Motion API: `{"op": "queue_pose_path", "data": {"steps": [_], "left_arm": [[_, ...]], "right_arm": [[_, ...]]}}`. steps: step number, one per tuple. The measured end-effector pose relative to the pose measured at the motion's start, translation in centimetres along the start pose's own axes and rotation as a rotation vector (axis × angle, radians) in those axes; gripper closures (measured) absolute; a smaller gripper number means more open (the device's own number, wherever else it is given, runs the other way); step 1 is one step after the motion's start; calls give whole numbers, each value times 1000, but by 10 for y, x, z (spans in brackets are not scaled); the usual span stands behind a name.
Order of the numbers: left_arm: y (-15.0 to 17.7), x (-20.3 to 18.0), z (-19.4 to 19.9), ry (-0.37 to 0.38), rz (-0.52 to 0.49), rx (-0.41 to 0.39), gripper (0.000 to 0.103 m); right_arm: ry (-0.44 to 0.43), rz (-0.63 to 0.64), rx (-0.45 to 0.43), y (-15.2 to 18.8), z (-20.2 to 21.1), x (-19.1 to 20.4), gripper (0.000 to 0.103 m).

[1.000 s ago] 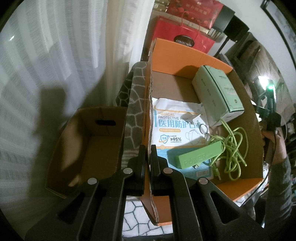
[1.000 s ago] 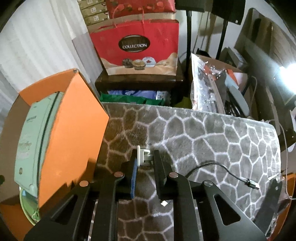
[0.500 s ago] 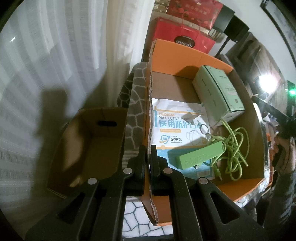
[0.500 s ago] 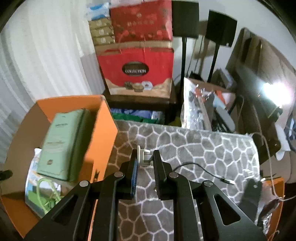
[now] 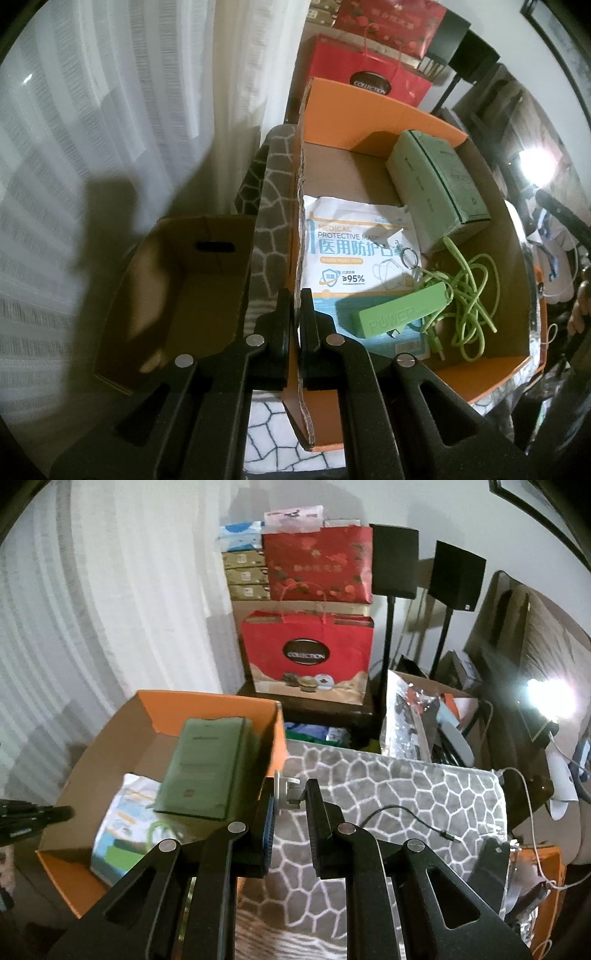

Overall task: Organize objects
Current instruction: 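Lift the white plug with the right tool and carry it over the box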

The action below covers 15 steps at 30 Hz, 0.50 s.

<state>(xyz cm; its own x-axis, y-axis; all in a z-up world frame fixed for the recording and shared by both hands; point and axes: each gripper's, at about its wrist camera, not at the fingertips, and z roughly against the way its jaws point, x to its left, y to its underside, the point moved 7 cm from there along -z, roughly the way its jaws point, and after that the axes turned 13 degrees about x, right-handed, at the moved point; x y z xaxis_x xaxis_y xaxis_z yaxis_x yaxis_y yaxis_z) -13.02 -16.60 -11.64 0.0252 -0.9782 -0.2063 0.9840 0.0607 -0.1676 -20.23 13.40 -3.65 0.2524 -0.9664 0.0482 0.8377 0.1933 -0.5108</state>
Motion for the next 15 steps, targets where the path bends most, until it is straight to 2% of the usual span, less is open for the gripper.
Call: {"op": "queue_pose_path", "data": {"steps": [6, 15], "left_arm": [[1, -3, -1, 7, 6, 1, 99], [2, -4, -3, 14, 11, 2, 99]], "right_arm": [[-71, 18, 14, 4, 3, 23, 88], [-119, 94, 51, 14, -9, 75, 88]]}}
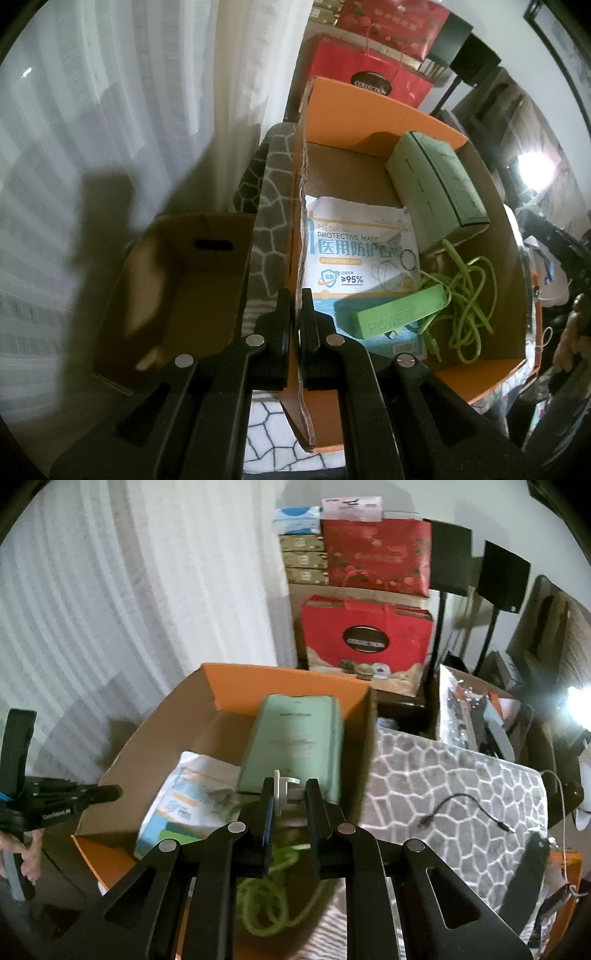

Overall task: Organize objects
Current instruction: 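Lift the white plug with the right tool and carry it over the box, then lower the white plug onto the mask bag and open the right tool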

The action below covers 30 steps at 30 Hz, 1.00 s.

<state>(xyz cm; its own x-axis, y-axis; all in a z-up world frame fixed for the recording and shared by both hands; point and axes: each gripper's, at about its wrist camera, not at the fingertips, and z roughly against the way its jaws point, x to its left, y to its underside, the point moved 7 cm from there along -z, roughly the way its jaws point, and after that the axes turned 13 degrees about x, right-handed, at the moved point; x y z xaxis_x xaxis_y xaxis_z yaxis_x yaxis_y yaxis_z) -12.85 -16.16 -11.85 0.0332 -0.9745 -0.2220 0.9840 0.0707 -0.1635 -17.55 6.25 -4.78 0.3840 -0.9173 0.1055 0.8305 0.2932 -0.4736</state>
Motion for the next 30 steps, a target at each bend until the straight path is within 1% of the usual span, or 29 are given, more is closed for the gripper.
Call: {"op": "queue_pose_path", "data": {"steps": [5, 18, 24, 30], "left_arm": [[1, 0, 0, 2, 2, -5, 99], [3, 0, -1, 21, 6, -9, 99], [3, 0, -1, 25, 7, -9, 99], [3, 0, -1, 24, 7, -9, 99]], "right_arm": [[-31, 16, 19, -2, -9, 21, 88], [-37, 80, 50, -8, -41, 70, 88], [-47, 98, 74, -9, -58, 88, 88], [-80, 121, 114, -9, -75, 106, 87]]}}
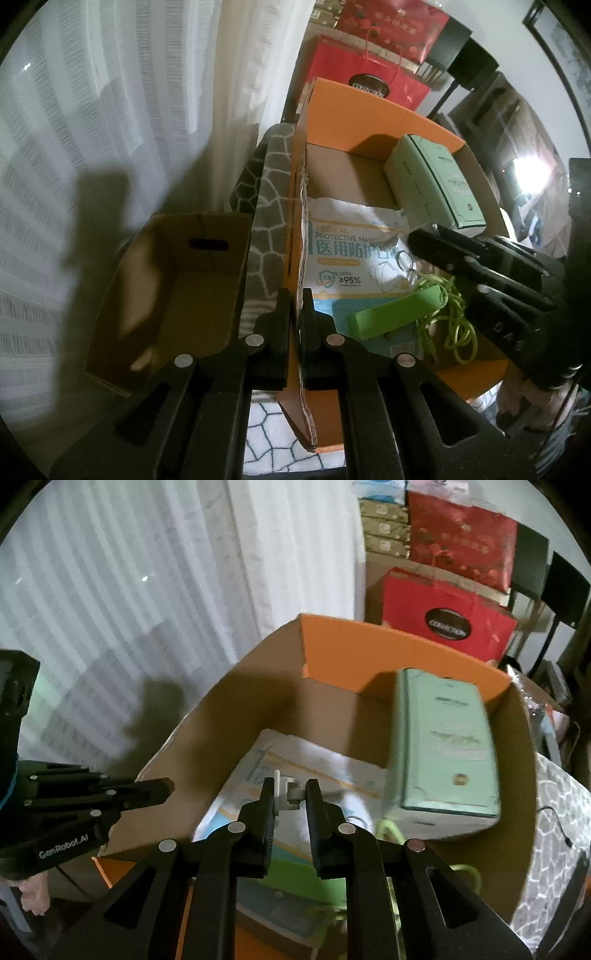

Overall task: Organize objects
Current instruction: 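Lower the white plug onto the mask bag and open the right tool, then move the right tool back over the cloth to the black USB cable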

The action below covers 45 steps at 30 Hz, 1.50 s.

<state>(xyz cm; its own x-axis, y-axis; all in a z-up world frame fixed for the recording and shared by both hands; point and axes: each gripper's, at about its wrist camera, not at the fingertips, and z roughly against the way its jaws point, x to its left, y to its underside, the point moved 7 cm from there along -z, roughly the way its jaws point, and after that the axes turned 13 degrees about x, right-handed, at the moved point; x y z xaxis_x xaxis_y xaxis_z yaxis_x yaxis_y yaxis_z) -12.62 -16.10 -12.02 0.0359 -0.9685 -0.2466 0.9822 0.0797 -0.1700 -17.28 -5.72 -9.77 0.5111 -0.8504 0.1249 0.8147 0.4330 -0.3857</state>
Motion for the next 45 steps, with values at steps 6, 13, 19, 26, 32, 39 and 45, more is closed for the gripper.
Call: {"op": "queue_pose_path", "data": {"steps": [6, 13, 19, 26, 32, 39, 45], "left_arm": [[0, 0, 0, 1, 1, -1, 99], [0, 0, 0, 0, -1, -1, 99], [0, 0, -1, -4, -2, 0, 99], [0, 0, -1, -6, -1, 0, 99], [0, 1, -1, -8, -3, 1, 99], [0, 2, -1, -11, -3, 1, 99], [0, 2, -1, -12, -2, 1, 99]], "right_arm": [[-10, -18, -14, -3, 4, 0, 66], [-2, -41, -44, -1, 25, -14, 66], [28, -65, -85, 8, 47, -33, 66], [66, -90, -97, 19, 62, -55, 66], [93, -143, -116, 28, 75, -84, 56], [128, -240, -118, 45, 84, -132, 48], [212, -310, -124, 65, 91, -177, 40]]}}
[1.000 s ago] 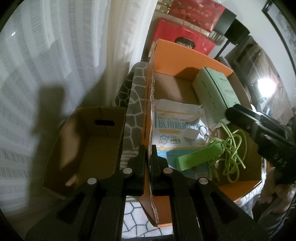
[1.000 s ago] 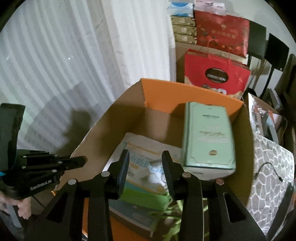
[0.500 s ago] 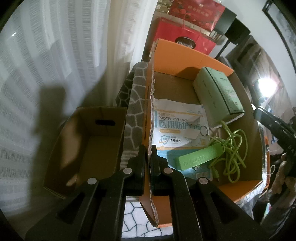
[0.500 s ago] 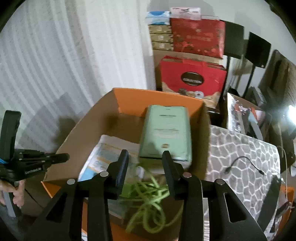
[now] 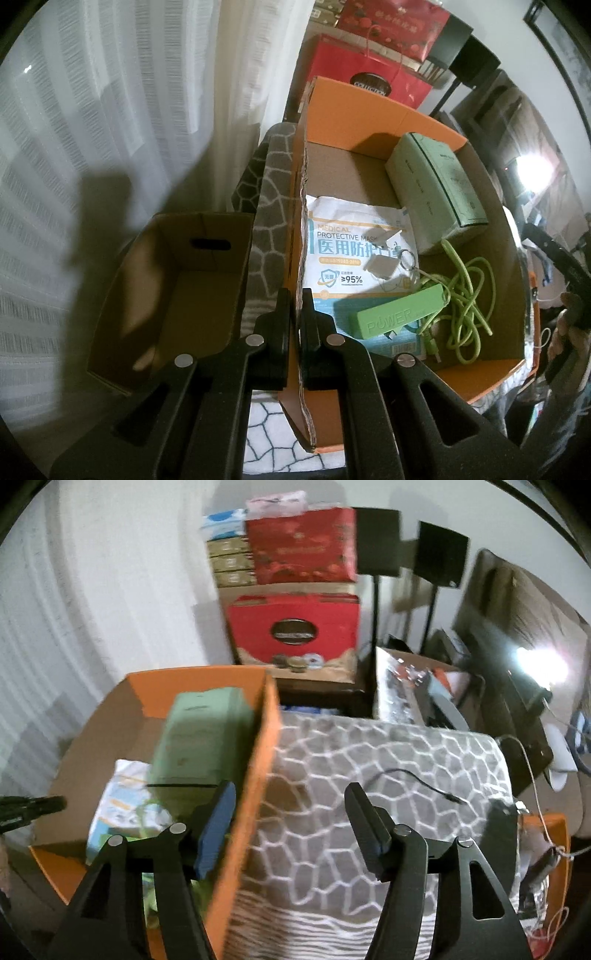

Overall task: Organize objects
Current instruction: 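Move the right tool back over the cloth to the black USB cable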

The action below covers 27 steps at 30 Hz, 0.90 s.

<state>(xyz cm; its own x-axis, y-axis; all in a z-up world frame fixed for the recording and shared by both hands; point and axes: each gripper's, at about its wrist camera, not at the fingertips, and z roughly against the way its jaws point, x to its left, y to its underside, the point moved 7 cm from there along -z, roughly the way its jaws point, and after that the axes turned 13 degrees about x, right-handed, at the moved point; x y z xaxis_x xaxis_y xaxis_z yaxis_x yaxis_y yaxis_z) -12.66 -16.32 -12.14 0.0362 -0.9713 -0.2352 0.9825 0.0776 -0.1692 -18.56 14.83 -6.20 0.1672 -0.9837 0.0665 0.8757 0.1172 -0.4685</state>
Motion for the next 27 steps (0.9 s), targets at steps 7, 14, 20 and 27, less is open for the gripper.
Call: {"op": "queue_pose_path", "data": {"steps": [7, 14, 20, 27], "left_arm": [[0, 0, 0, -1, 0, 0, 99], [1, 1, 0, -5, 0, 0, 99], [1, 2, 0, -5, 1, 0, 99], [2, 2, 0, -7, 0, -1, 99]], "right_arm": [[62, -61, 23, 6, -8, -58, 40], [111, -74, 70, 2, -21, -104, 40], [143, -79, 119, 1, -35, -131, 40], [159, -96, 172, 5, -58, -156, 44]]}}
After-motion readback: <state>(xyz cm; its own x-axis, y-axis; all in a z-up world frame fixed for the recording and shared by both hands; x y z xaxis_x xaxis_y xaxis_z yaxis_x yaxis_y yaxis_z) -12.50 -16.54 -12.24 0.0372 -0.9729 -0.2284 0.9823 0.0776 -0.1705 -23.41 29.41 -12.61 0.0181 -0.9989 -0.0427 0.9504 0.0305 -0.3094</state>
